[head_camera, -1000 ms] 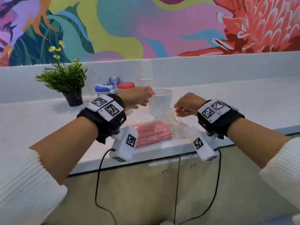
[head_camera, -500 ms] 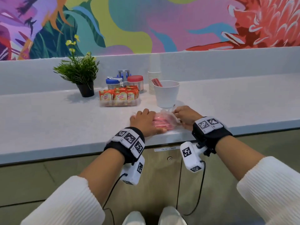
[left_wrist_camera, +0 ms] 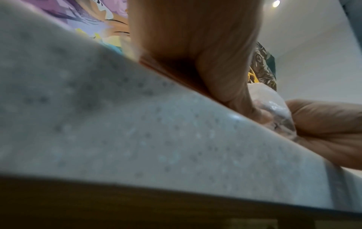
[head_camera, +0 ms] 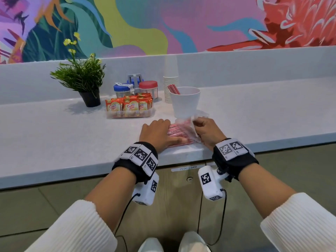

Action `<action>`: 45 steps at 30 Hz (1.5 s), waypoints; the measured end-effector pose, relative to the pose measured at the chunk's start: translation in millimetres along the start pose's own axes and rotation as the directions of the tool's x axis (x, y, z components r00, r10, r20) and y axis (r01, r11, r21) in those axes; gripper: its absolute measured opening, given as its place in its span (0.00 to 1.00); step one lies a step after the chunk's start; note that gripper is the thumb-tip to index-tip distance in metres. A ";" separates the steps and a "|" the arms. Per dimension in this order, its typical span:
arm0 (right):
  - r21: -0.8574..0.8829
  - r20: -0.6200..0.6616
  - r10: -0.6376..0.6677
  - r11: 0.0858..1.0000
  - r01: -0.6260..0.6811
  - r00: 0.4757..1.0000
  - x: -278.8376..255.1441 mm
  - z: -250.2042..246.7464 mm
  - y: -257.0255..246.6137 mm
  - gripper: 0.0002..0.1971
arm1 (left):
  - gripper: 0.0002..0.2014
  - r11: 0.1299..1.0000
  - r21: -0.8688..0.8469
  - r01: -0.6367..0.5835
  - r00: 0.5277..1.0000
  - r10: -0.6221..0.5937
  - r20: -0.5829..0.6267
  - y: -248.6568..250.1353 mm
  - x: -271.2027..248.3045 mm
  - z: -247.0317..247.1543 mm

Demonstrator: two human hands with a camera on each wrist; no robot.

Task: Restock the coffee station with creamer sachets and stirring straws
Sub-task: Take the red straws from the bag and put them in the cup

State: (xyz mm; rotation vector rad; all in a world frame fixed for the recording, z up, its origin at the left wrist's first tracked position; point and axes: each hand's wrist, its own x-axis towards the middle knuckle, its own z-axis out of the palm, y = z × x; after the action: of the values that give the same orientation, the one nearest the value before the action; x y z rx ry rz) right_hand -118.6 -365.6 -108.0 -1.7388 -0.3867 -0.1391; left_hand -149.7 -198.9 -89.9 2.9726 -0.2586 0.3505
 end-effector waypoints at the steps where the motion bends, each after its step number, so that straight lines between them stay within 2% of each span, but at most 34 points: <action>1: 0.041 -0.023 0.013 0.999 -0.012 1.000 0.3 0.1 1.8 0.08 | 0.33 1.000 -0.008 0.000 1.000 0.000 -0.003 -0.4 0.4 0.7; 3: 0.134 -0.079 0.042 0.990 -0.031 0.996 -0.1 -0.1 2.9 0.09 | 0.31 1.000 -0.011 -0.004 1.000 0.003 -0.015 -1.6 -0.1 2.0; 7: 0.242 -0.171 0.011 0.970 0.031 0.985 -2.7 -0.9 0.2 0.09 | 0.25 1.000 -0.005 -0.010 0.998 0.010 -0.055 -2.8 -2.4 3.7; 11: 0.157 -0.075 -0.031 0.987 0.043 0.997 -6.0 1.3 -2.3 0.08 | 0.25 1.000 -0.005 -0.012 0.996 0.011 -0.087 -1.5 -3.2 4.5; 14: 0.201 -0.134 0.000 0.979 0.027 0.991 -7.6 1.1 -5.1 0.11 | 0.25 1.000 0.003 -0.009 0.996 0.010 -0.087 -1.8 -3.9 5.2; 20: 0.284 -0.252 0.067 0.959 0.008 0.965 -5.0 -5.2 -4.5 0.09 | 0.29 1.000 -0.007 0.005 0.998 -0.006 -0.062 -2.2 -7.1 6.0; 24: 0.231 -0.301 0.101 0.973 -0.030 0.948 -5.2 -14.6 -6.3 0.11 | 0.31 1.000 -0.001 0.009 0.998 -0.009 -0.061 -3.1 -8.9 7.1; 26: 0.137 -0.253 0.140 0.985 -0.108 0.957 -6.4 -17.7 -7.4 0.12 | 0.31 1.000 0.002 0.014 0.998 -0.014 -0.060 -2.8 -9.2 7.2; 28: 0.070 -0.142 0.187 0.981 -0.179 0.972 -8.6 -17.7 -9.9 0.12 | 0.30 1.000 0.006 0.022 0.998 -0.022 -0.058 -2.2 -9.8 7.2; 31: 0.128 -0.054 0.231 0.967 -0.223 0.972 -10.0 -15.6 -16.1 0.12 | 0.30 1.000 0.007 0.025 0.998 -0.025 -0.059 -1.9 -11.7 6.7; 38: -0.019 -0.233 0.011 1.000 -0.015 0.972 -1.2 -28.4 -25.8 0.11 | 0.28 0.998 -0.052 0.042 0.999 -0.042 -0.007 -6.0 -17.1 1.5; 41: -0.033 -0.232 -0.025 0.999 0.018 0.972 -1.3 -36.0 -28.6 0.11 | 0.27 0.997 -0.066 0.034 0.999 -0.034 0.002 -3.9 -17.4 -2.9; 45: 0.049 -0.192 -0.030 0.998 0.040 0.981 -0.5 -32.3 -37.6 0.11 | 0.33 0.990 -0.137 -0.042 0.998 0.034 -0.055 15.7 -11.1 -1.8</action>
State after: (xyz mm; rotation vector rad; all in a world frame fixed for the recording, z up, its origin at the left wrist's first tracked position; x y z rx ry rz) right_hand -127.7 -391.1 -66.5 -1.6503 -0.2778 -0.3160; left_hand -163.6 -212.2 -89.0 2.8209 -0.3202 0.3980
